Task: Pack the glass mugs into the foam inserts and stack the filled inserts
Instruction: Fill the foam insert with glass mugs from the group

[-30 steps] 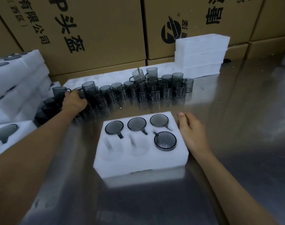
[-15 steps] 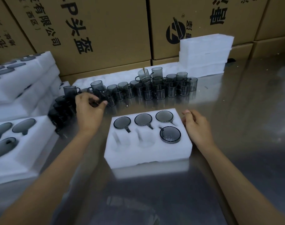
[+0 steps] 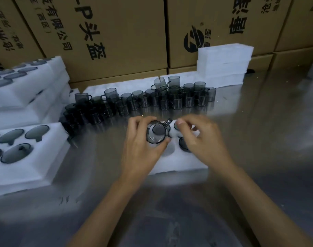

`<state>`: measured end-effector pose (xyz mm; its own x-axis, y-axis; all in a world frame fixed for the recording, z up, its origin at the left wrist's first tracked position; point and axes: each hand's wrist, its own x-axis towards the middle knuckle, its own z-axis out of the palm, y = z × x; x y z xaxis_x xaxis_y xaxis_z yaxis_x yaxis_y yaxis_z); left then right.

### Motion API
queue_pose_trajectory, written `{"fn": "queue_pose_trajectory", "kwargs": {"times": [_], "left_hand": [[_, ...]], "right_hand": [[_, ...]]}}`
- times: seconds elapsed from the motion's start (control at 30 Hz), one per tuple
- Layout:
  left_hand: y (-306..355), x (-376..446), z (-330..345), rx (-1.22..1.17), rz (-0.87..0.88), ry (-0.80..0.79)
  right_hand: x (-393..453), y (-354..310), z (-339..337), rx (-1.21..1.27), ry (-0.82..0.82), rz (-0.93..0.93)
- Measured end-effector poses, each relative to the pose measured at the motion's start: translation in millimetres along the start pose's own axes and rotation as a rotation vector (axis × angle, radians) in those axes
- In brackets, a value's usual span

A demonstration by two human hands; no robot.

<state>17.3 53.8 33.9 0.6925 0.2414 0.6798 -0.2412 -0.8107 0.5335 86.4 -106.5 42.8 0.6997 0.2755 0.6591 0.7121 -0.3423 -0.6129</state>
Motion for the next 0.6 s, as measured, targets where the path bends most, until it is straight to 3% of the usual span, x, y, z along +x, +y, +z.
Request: {"fn": "queue_pose_trajectory", "kwargs": {"times": [0.17,0.6], "left_hand": [[-1,-8,3,0.028,0.02,0.05],[-1,-8,-16,-0.103,0.007,-0.269]], "right_hand": [[-11,-15,10,-0.104,-0.2,0.022],[-12,-1,14,-0.064,-0.094,-0.018]]}}
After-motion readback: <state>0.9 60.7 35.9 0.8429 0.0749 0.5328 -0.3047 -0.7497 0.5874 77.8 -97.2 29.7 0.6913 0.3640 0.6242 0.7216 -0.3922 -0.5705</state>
